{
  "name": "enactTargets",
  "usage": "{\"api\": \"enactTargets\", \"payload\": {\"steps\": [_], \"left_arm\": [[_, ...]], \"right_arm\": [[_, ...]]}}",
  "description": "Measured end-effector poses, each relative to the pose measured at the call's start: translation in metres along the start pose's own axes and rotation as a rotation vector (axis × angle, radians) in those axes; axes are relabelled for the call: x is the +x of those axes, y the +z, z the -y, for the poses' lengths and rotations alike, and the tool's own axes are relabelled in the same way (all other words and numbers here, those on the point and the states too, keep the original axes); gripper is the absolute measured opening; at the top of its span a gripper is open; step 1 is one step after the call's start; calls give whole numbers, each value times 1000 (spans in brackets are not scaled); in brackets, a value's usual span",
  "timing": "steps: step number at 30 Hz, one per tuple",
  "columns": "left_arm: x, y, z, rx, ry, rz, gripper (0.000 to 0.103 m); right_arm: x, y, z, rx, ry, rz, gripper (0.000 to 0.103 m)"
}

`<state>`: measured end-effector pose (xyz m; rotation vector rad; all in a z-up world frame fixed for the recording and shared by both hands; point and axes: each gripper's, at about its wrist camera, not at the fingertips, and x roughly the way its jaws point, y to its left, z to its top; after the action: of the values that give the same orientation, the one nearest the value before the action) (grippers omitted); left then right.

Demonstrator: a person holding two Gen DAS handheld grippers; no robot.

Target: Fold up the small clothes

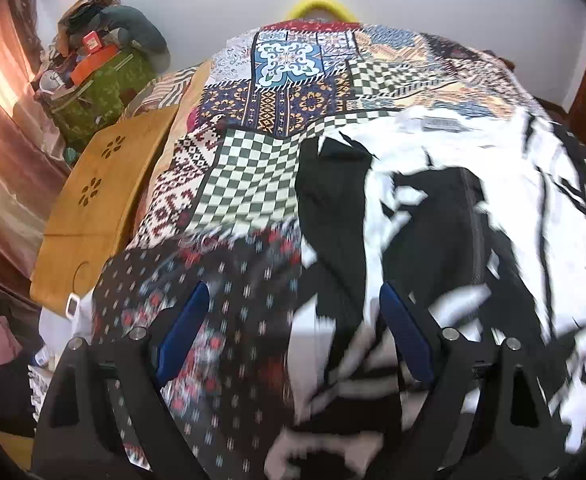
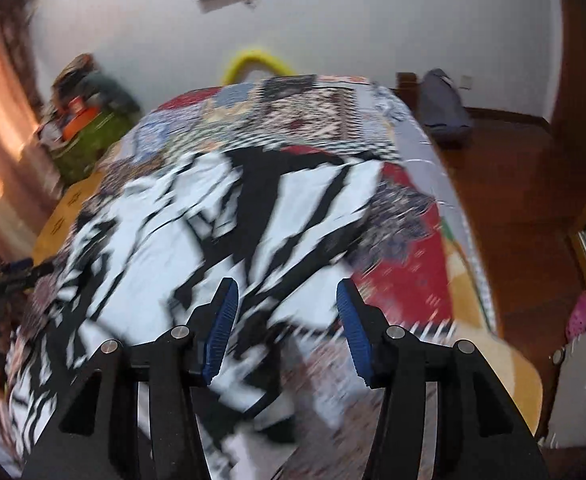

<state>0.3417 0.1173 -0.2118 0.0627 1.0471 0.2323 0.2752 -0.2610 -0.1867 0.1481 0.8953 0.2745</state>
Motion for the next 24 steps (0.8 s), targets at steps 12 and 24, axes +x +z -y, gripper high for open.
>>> {"api": "enactTargets", "payload": {"steps": [12,24], "left_arm": [[80,50,9,-25,67,-57,88],[28,71,12,-45,11,35,87]], "right_arm": [[60,42,37,70,-41,-16,47],[34,62,39,50,-61,38,3]]}}
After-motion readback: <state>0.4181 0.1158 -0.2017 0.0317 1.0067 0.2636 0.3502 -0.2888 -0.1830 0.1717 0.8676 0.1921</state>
